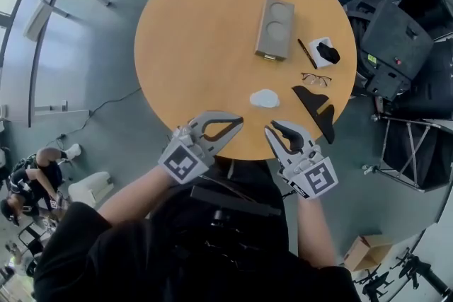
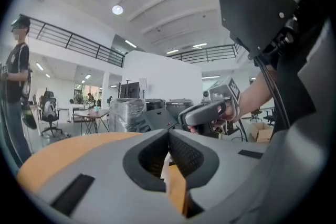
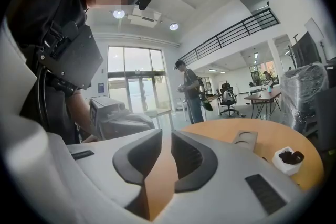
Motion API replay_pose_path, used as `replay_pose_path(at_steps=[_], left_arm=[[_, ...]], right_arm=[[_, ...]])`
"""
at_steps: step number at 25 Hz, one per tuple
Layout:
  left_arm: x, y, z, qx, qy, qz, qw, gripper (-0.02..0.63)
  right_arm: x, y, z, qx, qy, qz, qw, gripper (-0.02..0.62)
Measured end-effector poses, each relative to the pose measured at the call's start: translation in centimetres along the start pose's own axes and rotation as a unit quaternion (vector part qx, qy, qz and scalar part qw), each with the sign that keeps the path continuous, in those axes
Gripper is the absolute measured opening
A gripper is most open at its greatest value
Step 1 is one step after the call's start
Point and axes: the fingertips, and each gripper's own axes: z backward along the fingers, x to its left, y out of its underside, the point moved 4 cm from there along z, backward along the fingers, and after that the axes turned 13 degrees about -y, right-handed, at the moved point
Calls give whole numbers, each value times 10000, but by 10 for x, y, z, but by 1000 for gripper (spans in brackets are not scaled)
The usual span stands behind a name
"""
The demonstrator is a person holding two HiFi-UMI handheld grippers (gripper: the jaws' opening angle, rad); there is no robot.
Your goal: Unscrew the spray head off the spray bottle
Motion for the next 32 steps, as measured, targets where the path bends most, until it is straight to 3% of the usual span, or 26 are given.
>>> replay_pose_path(at_steps=[2, 5, 14, 19, 25, 29, 32], left_arm=[[-1, 10, -7, -84, -104, 11, 9999, 29], [-1, 37, -23, -25, -227, 373, 9990, 36], [2, 138, -77, 235, -473, 643, 9965, 142], [12, 196, -101, 393, -679, 448, 9959, 243], [5, 269, -134, 928, -483, 169, 9944, 322], [0, 286, -156, 904, -407, -56, 9951, 353], [-4, 293, -175, 815, -386, -9, 9959, 359]], right_arm=[[-8, 10, 2, 90, -8, 35, 10000, 81], [-25, 26, 6, 164, -1, 49, 9999, 102], [-80, 87, 8, 284, -242, 77, 9993, 177], [-107, 125, 3, 340, -309, 58, 9989, 245], [-131, 168, 1, 271, -374, -86, 9989, 255], [-135, 185, 0, 227, -373, -178, 9989, 255], [-141, 194, 3, 196, -333, -237, 9990, 255]])
